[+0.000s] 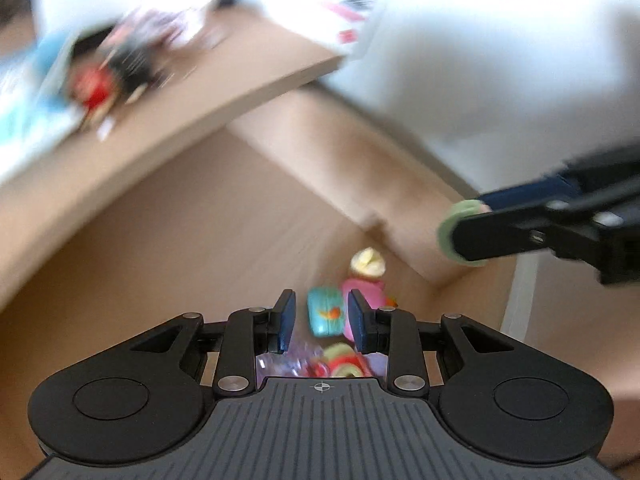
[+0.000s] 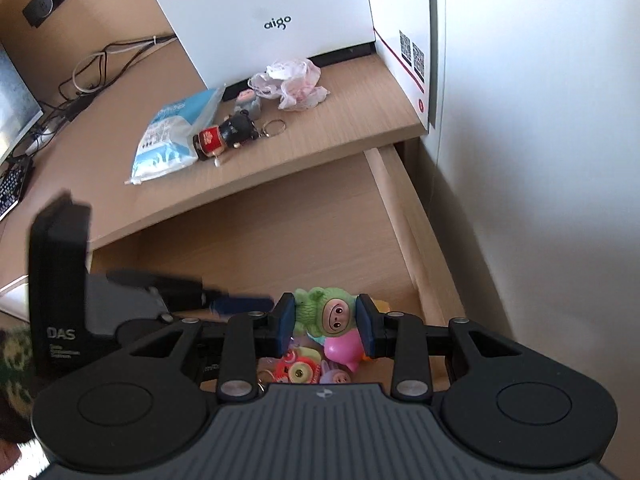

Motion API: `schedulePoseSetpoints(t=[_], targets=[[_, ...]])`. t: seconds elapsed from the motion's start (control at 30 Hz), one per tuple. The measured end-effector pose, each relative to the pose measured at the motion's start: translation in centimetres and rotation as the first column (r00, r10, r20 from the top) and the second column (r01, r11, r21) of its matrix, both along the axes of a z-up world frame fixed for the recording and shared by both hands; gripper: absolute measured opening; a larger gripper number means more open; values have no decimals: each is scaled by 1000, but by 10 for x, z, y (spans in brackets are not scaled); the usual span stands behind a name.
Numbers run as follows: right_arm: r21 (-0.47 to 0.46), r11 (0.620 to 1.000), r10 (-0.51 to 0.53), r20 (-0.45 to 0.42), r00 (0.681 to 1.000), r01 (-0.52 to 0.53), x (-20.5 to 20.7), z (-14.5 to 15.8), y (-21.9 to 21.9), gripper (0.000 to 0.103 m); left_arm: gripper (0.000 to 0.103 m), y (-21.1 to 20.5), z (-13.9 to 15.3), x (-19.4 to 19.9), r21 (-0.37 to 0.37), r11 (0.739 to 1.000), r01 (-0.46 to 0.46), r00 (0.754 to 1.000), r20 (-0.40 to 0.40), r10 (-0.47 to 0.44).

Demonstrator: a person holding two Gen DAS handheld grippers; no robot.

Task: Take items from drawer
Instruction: 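Lift the green toy with the right gripper while the left reaches into the drawer, then grasp the teal-pink toy with the left gripper while the right holds the green toy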

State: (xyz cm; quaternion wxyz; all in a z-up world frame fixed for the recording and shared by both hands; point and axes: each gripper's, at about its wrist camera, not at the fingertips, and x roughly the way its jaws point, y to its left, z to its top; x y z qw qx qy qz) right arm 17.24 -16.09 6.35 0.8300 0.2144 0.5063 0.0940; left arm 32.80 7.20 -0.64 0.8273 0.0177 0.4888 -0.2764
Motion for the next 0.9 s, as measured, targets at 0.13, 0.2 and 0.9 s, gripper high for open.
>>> schedulePoseSetpoints(t=[0.13, 0.2, 0.9], targets=[[7, 1000, -17, -34, 999, 18, -2, -12, -5, 32, 31, -16, -5, -1, 81, 987, 136, 990, 23, -139], [17, 1000, -25, -40, 999, 25, -6, -14, -6, 32, 31, -22, -7, 2, 84, 976, 203, 979, 13, -204], [11, 999, -38, -58, 998, 39, -36, -26, -9, 32, 71, -71, -33, 26, 220, 841, 495, 868, -74, -491]])
